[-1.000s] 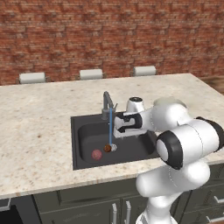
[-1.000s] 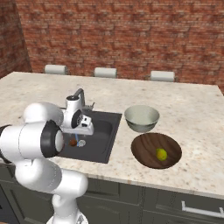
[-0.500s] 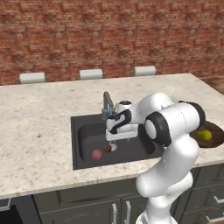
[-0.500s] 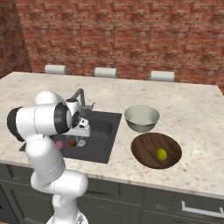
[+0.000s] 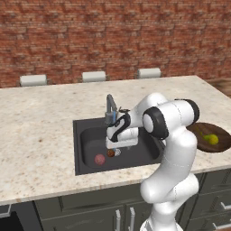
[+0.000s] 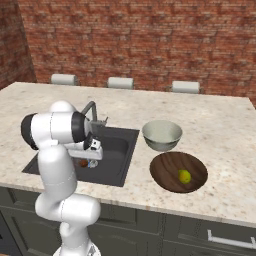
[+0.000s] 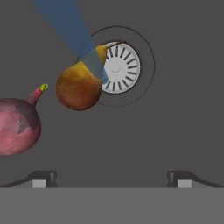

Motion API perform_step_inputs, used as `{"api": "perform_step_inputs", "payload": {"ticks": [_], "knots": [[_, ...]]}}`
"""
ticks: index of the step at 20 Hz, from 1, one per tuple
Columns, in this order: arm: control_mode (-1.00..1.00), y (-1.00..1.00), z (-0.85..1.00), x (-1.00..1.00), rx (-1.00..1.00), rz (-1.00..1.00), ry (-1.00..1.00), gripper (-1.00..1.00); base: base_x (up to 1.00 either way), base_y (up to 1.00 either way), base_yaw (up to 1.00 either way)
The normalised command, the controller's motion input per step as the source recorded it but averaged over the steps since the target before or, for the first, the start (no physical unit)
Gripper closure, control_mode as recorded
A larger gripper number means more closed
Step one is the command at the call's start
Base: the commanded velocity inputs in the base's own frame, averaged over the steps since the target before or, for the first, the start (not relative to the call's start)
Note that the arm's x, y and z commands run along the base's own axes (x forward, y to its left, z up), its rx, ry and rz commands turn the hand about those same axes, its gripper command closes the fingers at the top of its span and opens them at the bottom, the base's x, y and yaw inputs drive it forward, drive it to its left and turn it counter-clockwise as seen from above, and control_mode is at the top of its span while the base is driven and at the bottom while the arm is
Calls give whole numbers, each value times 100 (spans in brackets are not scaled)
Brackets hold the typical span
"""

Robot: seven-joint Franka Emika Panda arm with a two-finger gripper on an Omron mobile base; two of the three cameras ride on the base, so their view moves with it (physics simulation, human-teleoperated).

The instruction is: Pick the pears from the sink and place them in one bowl. Place the onion in the other bowl. Then turn off the sink faucet.

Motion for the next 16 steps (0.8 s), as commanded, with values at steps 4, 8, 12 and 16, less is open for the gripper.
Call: {"api": "perform_step_inputs", "payload": {"ticks": [4,8,12,16], "knots": [[-100,4,-23,13,3,-4,-1,-100,0,0,0],[-100,1,-8,17,6,-9,-5,-100,0,0,0],[-100,6,-14,18,9,-9,-6,-100,0,0,0],[-100,17,-20,16,8,-10,-3,-100,0,0,0]]}}
